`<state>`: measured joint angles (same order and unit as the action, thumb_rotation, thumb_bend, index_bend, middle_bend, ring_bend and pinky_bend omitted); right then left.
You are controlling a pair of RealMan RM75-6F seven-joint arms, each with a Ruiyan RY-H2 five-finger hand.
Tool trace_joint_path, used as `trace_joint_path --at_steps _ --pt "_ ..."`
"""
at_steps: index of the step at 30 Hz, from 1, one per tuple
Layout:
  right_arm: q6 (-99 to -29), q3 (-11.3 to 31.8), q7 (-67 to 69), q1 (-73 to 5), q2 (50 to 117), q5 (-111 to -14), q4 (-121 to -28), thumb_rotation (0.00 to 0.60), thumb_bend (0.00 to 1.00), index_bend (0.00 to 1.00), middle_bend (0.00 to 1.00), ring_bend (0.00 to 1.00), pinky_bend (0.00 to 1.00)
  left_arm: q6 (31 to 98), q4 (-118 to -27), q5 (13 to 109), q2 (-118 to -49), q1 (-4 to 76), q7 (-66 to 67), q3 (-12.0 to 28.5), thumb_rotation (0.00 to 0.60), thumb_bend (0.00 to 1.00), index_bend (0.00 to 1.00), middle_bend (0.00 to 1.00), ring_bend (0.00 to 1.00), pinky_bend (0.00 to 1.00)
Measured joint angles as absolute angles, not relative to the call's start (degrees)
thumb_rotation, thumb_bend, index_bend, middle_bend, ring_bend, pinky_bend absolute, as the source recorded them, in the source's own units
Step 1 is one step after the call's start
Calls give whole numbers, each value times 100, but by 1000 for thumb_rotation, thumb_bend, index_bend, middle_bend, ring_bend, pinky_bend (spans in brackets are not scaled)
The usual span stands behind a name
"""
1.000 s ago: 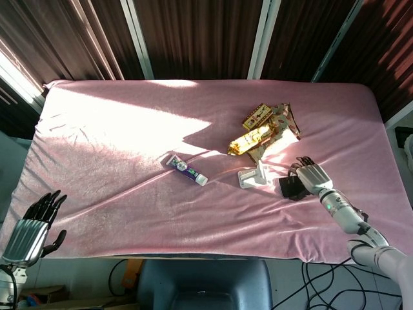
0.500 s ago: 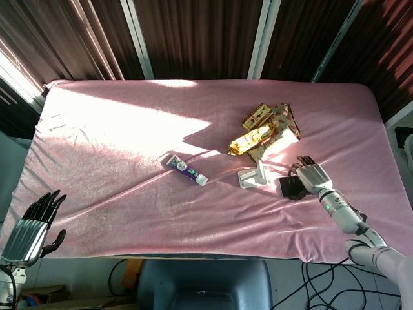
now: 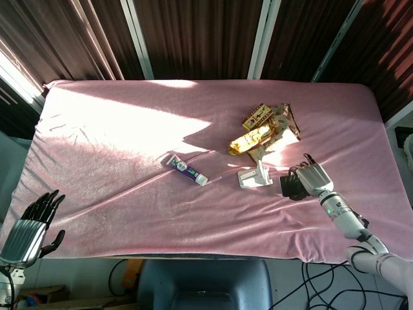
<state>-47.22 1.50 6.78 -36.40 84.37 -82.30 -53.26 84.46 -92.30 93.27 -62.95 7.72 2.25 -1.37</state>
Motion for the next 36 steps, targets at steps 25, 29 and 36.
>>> trace_joint_path --at_steps 25,29,36 --pt "-5452 818 2552 -3625 8420 -8115 -5791 600 269 976 731 396 116 8497 -9206 9347 -6279 747 146 -121 600 374 0 0 22 177" --pt "-5422 961 3123 -3755 8460 -8103 -5904 600 268 976 731 396 116 8477 -9210 9331 -6286 757 169 -114 600 374 0 0 24 177" --pt "-5460 1049 4114 -3940 8730 -8244 -5781 600 269 976 731 397 114 8450 -9213 9301 -6296 766 193 -101 600 374 0 0 29 178"
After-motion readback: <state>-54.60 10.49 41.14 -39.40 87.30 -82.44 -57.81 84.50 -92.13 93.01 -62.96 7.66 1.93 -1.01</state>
